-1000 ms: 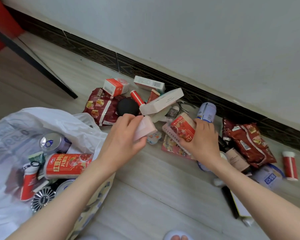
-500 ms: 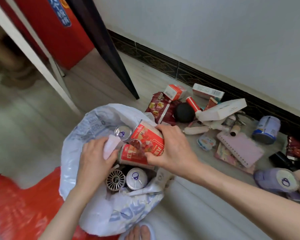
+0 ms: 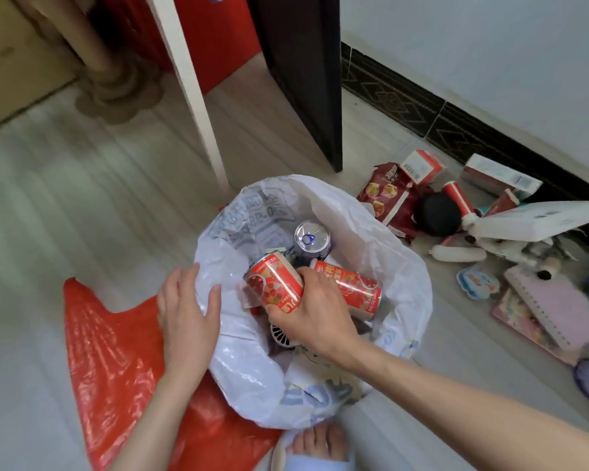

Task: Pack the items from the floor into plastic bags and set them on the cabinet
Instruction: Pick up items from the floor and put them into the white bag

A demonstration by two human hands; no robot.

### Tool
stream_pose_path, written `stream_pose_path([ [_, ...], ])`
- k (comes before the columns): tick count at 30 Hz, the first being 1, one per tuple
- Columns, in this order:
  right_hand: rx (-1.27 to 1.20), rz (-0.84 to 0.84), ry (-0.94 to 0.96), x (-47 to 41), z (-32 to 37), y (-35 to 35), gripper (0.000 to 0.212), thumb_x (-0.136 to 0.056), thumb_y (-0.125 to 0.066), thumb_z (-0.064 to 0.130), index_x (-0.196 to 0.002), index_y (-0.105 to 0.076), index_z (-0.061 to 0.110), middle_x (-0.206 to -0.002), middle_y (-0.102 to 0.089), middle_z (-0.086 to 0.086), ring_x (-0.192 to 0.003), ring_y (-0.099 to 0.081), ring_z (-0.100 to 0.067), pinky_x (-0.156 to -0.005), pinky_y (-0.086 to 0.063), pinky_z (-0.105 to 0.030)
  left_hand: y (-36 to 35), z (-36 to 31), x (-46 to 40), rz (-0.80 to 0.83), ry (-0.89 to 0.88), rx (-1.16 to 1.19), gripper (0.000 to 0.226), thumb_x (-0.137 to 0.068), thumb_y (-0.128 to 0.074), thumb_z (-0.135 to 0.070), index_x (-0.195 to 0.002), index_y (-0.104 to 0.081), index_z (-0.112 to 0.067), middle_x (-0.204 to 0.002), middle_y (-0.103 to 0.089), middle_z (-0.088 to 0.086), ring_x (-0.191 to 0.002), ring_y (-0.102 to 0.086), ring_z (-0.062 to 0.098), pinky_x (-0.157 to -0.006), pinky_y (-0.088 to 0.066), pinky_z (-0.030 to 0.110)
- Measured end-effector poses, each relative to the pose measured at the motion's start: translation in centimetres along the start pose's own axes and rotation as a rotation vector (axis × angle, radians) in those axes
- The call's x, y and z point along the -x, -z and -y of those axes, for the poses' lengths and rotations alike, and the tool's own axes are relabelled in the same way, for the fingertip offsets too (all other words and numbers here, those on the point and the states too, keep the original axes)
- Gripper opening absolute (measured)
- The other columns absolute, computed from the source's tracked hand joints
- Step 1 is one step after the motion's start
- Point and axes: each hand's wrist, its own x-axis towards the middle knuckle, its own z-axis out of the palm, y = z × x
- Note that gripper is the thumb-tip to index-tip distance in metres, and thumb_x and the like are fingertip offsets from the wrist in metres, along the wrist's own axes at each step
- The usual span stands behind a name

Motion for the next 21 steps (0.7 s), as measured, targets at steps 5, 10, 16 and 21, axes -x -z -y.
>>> stream_pose_path([
  [5,-0.095,0.008,-0.119,-0.2,2.2,-2.1,0.056,-0.071,-0.060,0.056,-0.104,-0.052,0.011,-0.102,-0.061,-0.009,-0.095,-0.056,-0.029,-0.079,-0.047,-0.037,1.7,0.4,-1.4,0.082,0.127,0.119,0.035,-0.083,-0.063,-0.010,-0.117,-0.057,-0.007,-0.102,-0.067,0.016,-0.094,-0.061,0.034,-0.077,-0.038,0.030],
  [10,-0.091,0.085,-0.161,-0.5,4.1,-4.2,0.060,-0.077,-0.059,0.052,-0.116,-0.047,0.008,-0.114,-0.057,-0.012,-0.104,-0.055,-0.030,-0.084,-0.044,-0.035,4.9,-0.3,-1.2,-0.055,-0.024,0.073,0.023,-0.084,-0.062,-0.009,-0.107,-0.065,-0.006,-0.105,-0.068,0.012,-0.093,-0.061,0.029,-0.082,-0.038,0.028],
  [16,-0.073,0.178,-0.175,-0.5,4.8,-6.1,0.045,-0.087,-0.053,0.034,-0.122,-0.045,0.006,-0.121,-0.053,-0.015,-0.110,-0.053,-0.031,-0.088,-0.042,-0.035,5.7,-0.6,-0.9,-0.119,-0.120,0.115,0.015,-0.080,-0.067,-0.004,-0.094,-0.071,-0.004,-0.087,-0.068,0.010,-0.071,-0.054,0.018,-0.068,-0.032,0.014],
  [21,-0.079,0.272,0.016,-0.4,3.8,-6.6,0.040,-0.085,-0.046,0.007,-0.124,-0.053,0.005,-0.123,-0.055,-0.018,-0.114,-0.051,-0.033,-0.097,-0.039,-0.036,5.6,-0.3,-0.7,-0.130,-0.155,0.128,0.013,-0.078,-0.067,0.002,-0.090,-0.071,-0.002,-0.084,-0.067,0.010,-0.070,-0.056,0.019,-0.067,-0.033,0.014],
])
